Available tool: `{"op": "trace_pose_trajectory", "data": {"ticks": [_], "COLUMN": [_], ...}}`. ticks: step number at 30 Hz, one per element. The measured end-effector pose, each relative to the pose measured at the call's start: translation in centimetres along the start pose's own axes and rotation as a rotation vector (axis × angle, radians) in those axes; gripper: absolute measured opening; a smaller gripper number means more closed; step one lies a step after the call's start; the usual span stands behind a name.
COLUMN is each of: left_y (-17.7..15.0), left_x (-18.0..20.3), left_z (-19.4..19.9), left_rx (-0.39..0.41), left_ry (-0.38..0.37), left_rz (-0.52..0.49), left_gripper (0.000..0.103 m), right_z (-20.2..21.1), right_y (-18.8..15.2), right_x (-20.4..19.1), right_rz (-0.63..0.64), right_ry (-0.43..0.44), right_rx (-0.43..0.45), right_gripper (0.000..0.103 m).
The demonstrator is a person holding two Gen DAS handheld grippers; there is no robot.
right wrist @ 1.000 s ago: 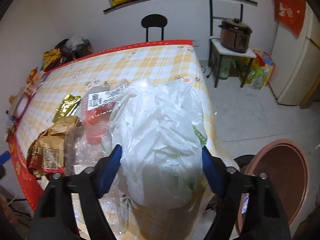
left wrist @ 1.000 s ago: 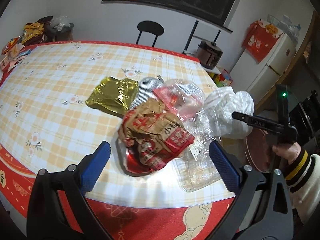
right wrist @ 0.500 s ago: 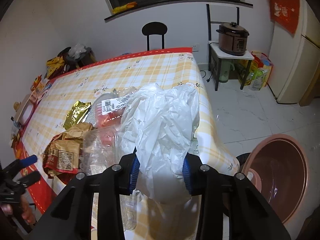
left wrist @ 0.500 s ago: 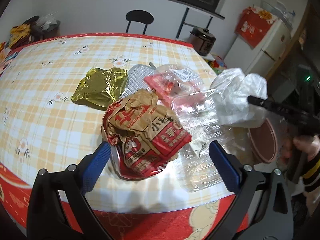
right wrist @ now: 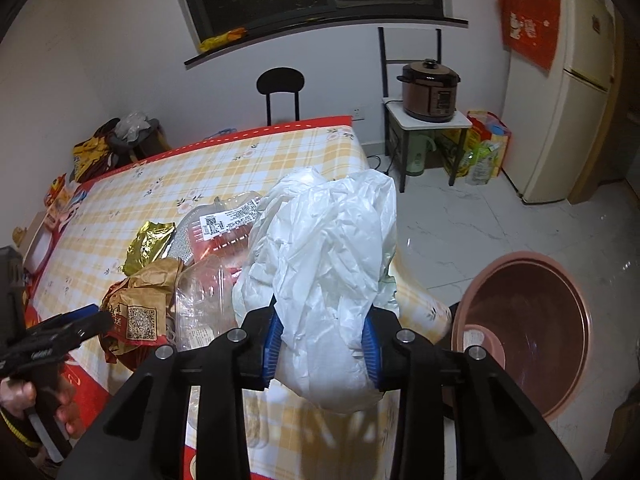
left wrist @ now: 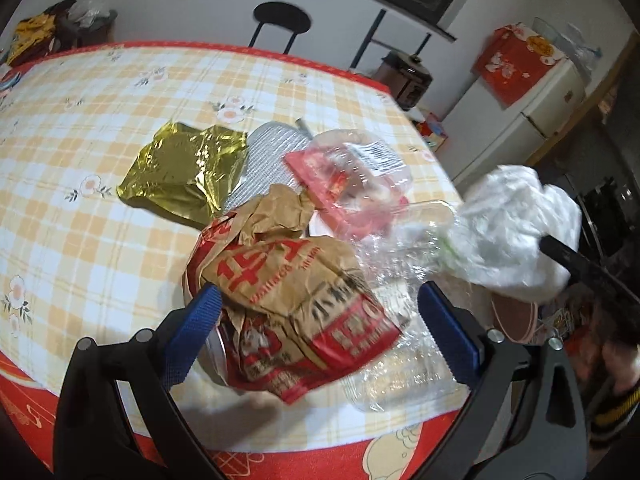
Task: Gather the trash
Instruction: 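Grasp the white plastic bag with the right tool while the left tool grasps the brown-red snack bag, then carry the white plastic bag in the right tool to the brown bin and release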
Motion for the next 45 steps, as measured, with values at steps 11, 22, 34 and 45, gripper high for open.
{"op": "trace_pose_trajectory", "data": {"ticks": [11, 22, 34, 45], "left_y": [-0.4, 0.2, 1.5, 2.5], "left_x": [-1.3, -3.3, -5.1, -5.2], "left_z": [-1.5, 3.4, 10.7, 16.3], "left_rx": [-0.062, 0.035, 0.187, 0.313], "left_ry": [0.092, 0.024, -0.003, -0.014], "left_rz": [-0.044, -0.033, -0.031, -0.093], "left_gripper": [0.091, 0.053, 0.052, 0.052], "right_z": [1.5, 3.3, 5.6, 8.4], "right_y": [-0.8, -0.7, -0.6, -2.1], "right_x": [0.6, 0.0, -1.9, -2.5], "right_rz": [-0.051, -0.066, -0.064, -0.093], "right_ry": [-0.03, -0.034, -0.019, -0.015], "right_rx": [0.023, 0.062, 0.106, 0.171], "right_gripper": [0.034, 0.034, 0.034, 0.034]}}
Point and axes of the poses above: each gripper's, at about its wrist camera, not at the fingertips, and z roughly against the way its jaws point, x to its right, y to its top, the point moved 9 cm from there along -z, roughly the way its jaws point, and after that the axes turned 4 degrees about -z, right-handed, at the moved point
